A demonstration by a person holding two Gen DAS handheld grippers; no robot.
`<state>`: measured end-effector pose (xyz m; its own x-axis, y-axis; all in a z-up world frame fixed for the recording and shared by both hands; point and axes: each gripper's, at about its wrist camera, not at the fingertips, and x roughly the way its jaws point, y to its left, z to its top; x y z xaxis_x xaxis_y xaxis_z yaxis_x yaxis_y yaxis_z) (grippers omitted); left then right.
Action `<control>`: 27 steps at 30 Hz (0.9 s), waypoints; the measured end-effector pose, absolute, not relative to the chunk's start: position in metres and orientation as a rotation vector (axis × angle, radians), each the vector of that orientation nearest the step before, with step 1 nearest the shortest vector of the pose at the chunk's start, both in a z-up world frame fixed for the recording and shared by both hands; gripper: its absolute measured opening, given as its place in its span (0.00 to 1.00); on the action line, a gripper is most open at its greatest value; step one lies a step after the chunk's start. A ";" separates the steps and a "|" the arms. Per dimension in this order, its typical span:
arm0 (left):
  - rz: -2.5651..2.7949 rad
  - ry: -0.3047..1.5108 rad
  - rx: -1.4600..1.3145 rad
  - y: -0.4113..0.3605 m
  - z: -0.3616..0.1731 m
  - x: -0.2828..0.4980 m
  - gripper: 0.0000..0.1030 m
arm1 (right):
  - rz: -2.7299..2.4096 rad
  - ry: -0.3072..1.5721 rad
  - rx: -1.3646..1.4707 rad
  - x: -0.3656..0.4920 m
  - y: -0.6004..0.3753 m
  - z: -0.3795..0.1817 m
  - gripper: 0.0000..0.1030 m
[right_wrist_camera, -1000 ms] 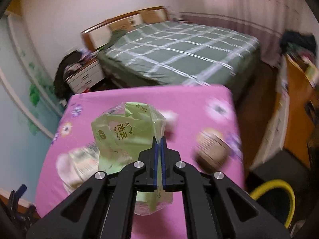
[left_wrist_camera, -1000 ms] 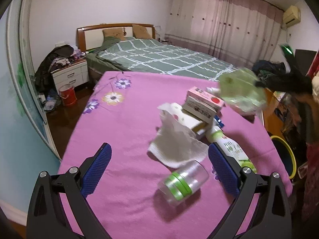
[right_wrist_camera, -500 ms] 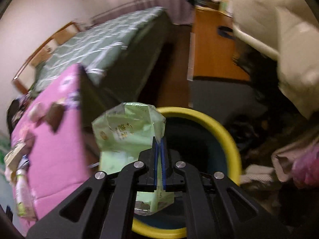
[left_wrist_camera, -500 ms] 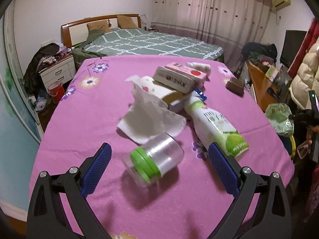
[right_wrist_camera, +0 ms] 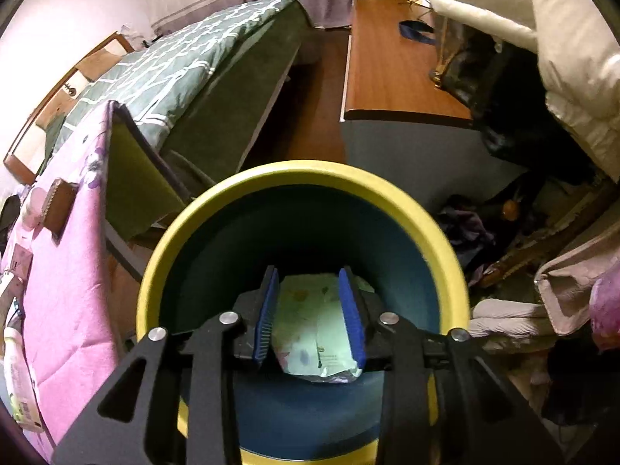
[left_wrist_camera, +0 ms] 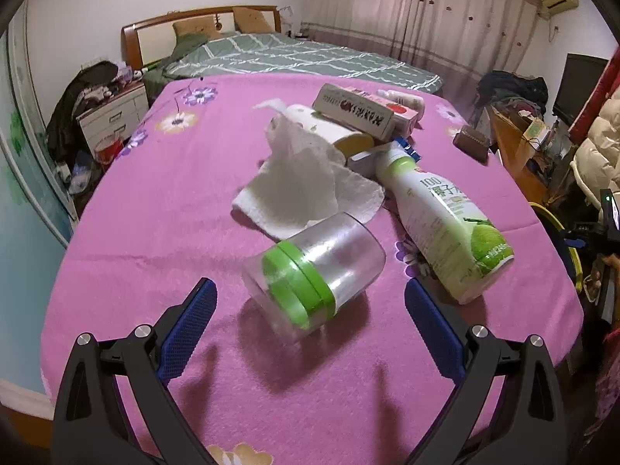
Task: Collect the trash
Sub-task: 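Carry the green snack bag to the bin and open the right gripper, then grasp the clear jar with green lid with the left gripper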
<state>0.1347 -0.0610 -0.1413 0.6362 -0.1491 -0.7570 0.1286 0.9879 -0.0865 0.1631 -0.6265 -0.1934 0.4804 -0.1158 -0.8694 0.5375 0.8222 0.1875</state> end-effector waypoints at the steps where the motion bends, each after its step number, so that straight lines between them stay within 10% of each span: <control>1: -0.146 0.873 -0.026 -0.063 -0.143 0.136 0.93 | -0.410 0.997 0.472 0.165 -0.624 -0.193 0.32; 27: 0.022 0.878 -0.064 -0.084 -0.146 0.151 0.80 | -0.355 0.980 0.468 0.160 -0.613 -0.194 0.39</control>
